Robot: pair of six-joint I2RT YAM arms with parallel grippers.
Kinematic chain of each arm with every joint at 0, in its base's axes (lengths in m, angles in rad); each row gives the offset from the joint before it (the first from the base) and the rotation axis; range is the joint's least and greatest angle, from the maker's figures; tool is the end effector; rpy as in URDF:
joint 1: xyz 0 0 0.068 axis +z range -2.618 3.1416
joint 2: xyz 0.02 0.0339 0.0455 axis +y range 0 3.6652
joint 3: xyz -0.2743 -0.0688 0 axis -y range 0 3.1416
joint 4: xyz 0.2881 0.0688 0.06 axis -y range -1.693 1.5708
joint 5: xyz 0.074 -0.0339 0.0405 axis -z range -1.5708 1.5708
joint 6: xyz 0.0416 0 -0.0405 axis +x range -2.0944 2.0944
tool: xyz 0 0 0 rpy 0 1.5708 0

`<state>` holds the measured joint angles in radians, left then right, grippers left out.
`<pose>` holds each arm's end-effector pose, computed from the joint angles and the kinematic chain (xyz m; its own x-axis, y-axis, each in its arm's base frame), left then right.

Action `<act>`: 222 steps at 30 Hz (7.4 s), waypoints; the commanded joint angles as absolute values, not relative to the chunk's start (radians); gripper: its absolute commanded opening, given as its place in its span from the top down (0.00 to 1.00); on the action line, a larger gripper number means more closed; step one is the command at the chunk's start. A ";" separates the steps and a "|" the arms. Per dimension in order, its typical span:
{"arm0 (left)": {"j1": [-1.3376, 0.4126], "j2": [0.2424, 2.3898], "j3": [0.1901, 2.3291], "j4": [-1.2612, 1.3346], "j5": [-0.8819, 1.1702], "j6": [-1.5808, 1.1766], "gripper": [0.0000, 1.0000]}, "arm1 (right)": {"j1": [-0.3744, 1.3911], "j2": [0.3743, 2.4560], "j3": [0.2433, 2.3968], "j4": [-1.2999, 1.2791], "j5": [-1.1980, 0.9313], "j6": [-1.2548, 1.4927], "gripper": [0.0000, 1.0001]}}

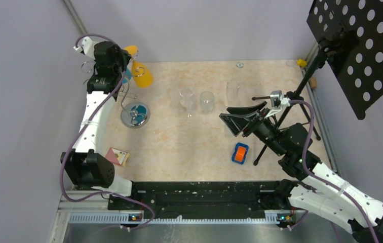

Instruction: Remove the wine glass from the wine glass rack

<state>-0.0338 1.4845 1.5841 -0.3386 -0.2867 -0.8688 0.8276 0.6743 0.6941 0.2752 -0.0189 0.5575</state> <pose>0.3879 -0.0013 0.4482 0.0321 -0.7339 -0.6785 -0.3370 0.6311 -0.6986 0.1369 0.1501 0.3841 -0.2290 0.5325 -0.8148 -0.7392 0.4495 0.5015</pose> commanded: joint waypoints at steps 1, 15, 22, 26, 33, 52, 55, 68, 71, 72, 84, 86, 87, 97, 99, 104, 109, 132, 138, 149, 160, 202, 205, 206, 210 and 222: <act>-0.032 1.512 1.599 -0.264 -0.314 -0.863 0.61 | 0.840 0.663 0.710 0.281 -0.003 0.541 0.42; -0.031 1.472 1.560 -0.197 -0.229 -0.954 1.00 | 0.839 0.658 0.716 0.267 -0.004 0.533 0.43; -0.023 1.425 1.543 -0.142 -0.152 -0.960 1.00 | 0.839 0.632 0.714 0.263 0.020 0.510 0.43; -0.008 1.410 1.527 -0.125 -0.085 -1.002 1.00 | 0.839 0.630 0.717 0.258 0.016 0.509 0.43; 0.036 1.399 1.484 -0.095 0.001 -1.086 1.00 | 0.840 0.626 0.718 0.256 0.015 0.510 0.43; 0.057 1.292 1.443 -0.089 -0.143 -1.124 1.00 | 0.839 0.640 0.718 0.268 0.013 0.514 0.43; 0.057 1.296 1.452 -0.102 -0.194 -1.119 1.00 | 0.839 0.638 0.718 0.265 0.012 0.514 0.43; 0.058 1.312 1.401 -0.078 -0.326 -1.340 1.00 | 0.839 0.641 0.718 0.262 0.015 0.514 0.43; 0.059 1.349 1.422 -0.062 -0.317 -1.384 1.00 | 0.839 0.638 0.719 0.259 0.017 0.512 0.43; 0.059 1.364 1.433 -0.061 -0.306 -1.396 1.00 | 0.840 0.638 0.718 0.257 0.021 0.511 0.43; 0.061 1.526 1.551 0.066 -0.061 -1.348 1.00 | 0.840 0.624 0.719 0.240 0.034 0.501 0.43; 0.061 1.543 1.559 0.087 -0.016 -1.333 1.00 | 0.840 0.629 0.719 0.242 0.033 0.502 0.43; 0.061 1.549 1.558 0.100 0.010 -1.333 1.00 | 0.840 0.630 0.719 0.242 0.031 0.503 0.43; 0.061 1.509 1.512 0.109 0.041 -1.305 1.00 | 0.839 0.631 0.719 0.243 0.026 0.512 0.43; 0.061 1.499 1.511 0.107 0.042 -1.297 1.00 | 0.840 0.635 0.718 0.247 0.024 0.516 0.43; 0.061 1.520 1.555 0.139 0.155 -1.255 1.00 | 0.839 0.646 0.717 0.261 0.014 0.521 0.42; 0.061 1.617 1.695 0.112 0.411 -1.233 1.00 | 0.839 0.646 0.716 0.275 0.009 0.544 0.33; -0.177 1.058 1.151 0.354 0.508 -1.695 1.00 | 0.840 0.752 0.632 0.615 0.089 0.870 0.20; -0.222 0.893 1.087 0.272 0.459 -1.747 1.00 | 0.840 0.769 0.623 0.703 0.071 0.874 0.20; -0.278 0.869 1.037 0.434 0.504 -1.933 1.00 | 0.839 0.921 0.706 0.843 -0.036 0.940 0.19; -0.330 0.863 1.026 0.437 0.491 -1.936 1.00 | 0.840 1.063 0.712 1.281 -0.222 0.980 0.56; -0.296 0.968 1.489 -0.429 0.029 -0.552 0.22 | 0.868 1.023 1.070 -0.384 0.108 0.404 1.00; -0.295 0.973 1.512 -0.448 0.025 -0.536 0.22 | 0.899 1.111 1.105 -0.455 0.156 0.393 1.00; -0.295 0.977 1.520 -0.457 0.021 -0.531 0.22 | 0.907 1.136 1.115 -0.468 0.169 0.392 1.00; -0.292 0.994 1.542 -0.476 0.009 -0.522 0.22 | 0.948 1.243 1.177 -0.526 0.226 0.388 1.00; -0.287 0.997 1.535 -0.453 0.025 -0.522 0.22 | 1.001 1.515 1.370 -0.676 0.302 0.353 1.00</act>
